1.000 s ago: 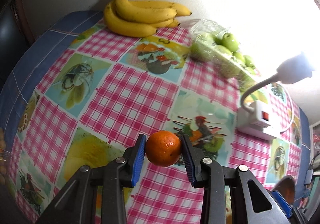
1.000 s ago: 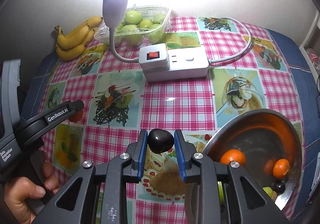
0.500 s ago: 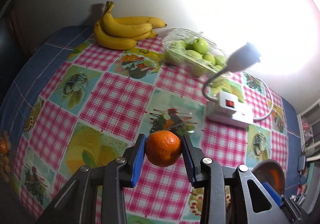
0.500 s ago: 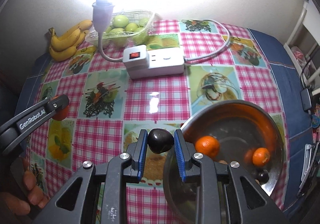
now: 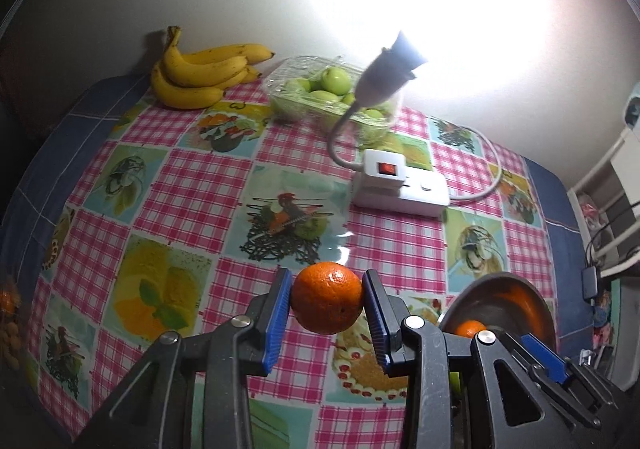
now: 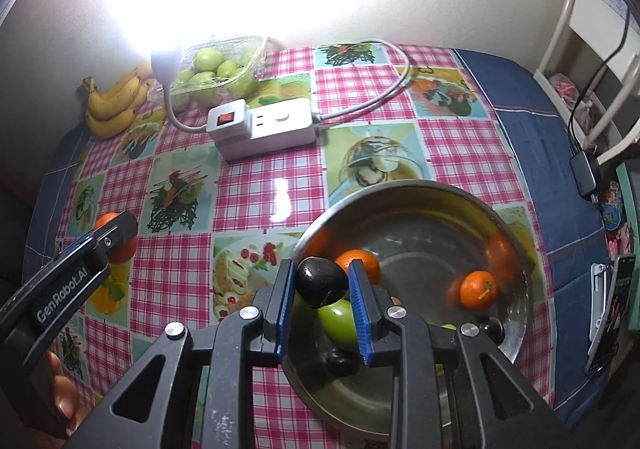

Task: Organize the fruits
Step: 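Carry the orange and the dark plum over the steel bowl with both grippers, then open the left gripper dropping the orange while the right gripper releases the plum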

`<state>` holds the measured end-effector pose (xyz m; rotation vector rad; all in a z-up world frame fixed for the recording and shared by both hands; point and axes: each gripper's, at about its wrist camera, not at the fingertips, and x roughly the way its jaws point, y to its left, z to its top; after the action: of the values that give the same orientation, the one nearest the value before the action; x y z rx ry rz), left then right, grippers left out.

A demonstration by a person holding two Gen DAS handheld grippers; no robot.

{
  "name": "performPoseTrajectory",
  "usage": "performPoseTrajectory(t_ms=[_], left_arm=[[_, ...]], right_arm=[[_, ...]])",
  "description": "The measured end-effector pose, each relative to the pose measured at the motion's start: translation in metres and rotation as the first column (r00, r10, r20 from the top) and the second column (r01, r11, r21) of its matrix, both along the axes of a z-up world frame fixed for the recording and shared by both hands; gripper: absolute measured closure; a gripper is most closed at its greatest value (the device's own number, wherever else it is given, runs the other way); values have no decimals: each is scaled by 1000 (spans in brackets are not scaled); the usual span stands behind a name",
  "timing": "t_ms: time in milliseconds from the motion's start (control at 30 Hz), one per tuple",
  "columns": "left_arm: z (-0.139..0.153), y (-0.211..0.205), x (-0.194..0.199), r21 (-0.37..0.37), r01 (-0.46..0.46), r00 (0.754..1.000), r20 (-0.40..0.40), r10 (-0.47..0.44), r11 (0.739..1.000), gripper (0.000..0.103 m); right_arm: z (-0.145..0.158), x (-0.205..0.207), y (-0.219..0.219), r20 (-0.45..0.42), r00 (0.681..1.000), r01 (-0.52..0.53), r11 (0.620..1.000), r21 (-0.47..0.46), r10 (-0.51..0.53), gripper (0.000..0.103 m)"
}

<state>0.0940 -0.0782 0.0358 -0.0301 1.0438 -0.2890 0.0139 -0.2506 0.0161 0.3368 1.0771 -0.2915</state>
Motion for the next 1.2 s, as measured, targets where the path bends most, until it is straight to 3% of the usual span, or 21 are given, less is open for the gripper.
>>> performPoseTrajectory(t_ms=[267, 567, 667, 1200], left_arm=[[3, -40, -29, -12, 111, 994, 0, -111, 994, 65], [-5, -87, -53, -51, 243, 968, -56, -246, 969, 65], [-8, -99, -59, -33, 271, 960, -60, -272, 962, 65], [-47, -112, -50, 38, 279, 953, -131, -272, 959, 64]], right_arm=[[-13, -25, -40, -29, 995, 96, 995, 33, -95, 75], [-23, -52, -88, -47, 978, 205, 976, 79, -201, 75], [-23, -59, -100, -39, 973, 230, 968, 95, -228, 75], [-55, -42, -101, -93, 977, 203, 969, 142, -191, 75]])
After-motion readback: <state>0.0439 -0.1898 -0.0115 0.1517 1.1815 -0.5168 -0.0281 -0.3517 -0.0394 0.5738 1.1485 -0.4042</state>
